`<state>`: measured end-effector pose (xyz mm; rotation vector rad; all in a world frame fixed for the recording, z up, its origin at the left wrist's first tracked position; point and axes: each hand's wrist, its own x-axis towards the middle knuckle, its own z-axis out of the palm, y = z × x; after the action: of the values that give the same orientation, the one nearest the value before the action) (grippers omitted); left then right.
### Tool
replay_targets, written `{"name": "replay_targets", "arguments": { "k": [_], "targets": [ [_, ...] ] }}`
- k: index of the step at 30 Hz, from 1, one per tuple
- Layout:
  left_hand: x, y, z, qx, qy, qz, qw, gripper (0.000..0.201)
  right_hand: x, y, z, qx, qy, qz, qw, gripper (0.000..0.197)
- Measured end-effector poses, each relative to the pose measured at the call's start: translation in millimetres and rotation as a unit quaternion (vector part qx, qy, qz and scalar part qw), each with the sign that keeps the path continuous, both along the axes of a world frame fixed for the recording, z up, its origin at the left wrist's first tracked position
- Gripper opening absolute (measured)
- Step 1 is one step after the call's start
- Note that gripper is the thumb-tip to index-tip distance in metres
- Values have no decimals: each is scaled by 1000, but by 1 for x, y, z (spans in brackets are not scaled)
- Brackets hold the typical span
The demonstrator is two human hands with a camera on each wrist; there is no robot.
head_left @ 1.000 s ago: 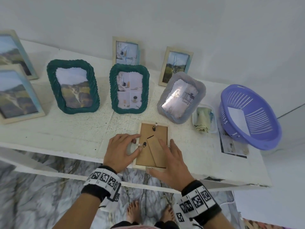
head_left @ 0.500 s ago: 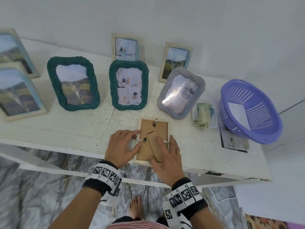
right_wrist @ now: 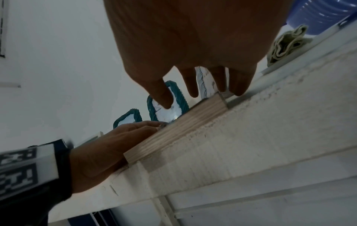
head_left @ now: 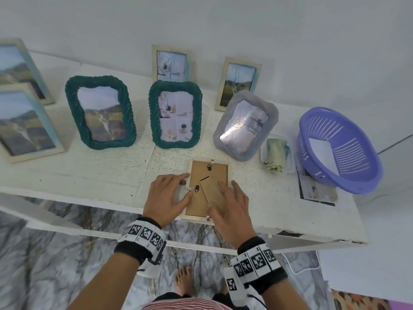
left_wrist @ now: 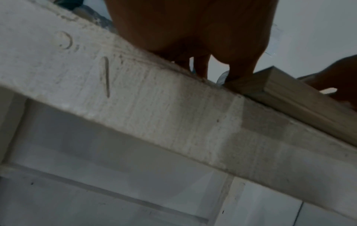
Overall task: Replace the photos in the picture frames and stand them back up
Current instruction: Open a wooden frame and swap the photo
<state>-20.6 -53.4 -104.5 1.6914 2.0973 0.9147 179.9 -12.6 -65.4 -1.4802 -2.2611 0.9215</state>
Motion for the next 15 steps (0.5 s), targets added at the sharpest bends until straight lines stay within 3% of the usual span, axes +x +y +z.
{"name": "replay_targets", "arguments": {
  "k": [5, 8, 12, 15],
  "targets": [
    [10, 0, 9, -34, -52, 26, 998, 64, 3, 0, -1, 68, 34, -5, 997, 46],
    [22, -1, 24, -41, -164, 55, 984, 58, 5, 3, 3, 59, 54, -12, 997, 40],
    [27, 1, 50, 14, -407, 95, 908, 37, 12, 10, 13, -28, 102, -39, 994, 48],
    [31, 6, 73, 49, -530, 51, 845, 33, 18, 18, 31, -119, 171, -53, 977, 58]
  ]
}}
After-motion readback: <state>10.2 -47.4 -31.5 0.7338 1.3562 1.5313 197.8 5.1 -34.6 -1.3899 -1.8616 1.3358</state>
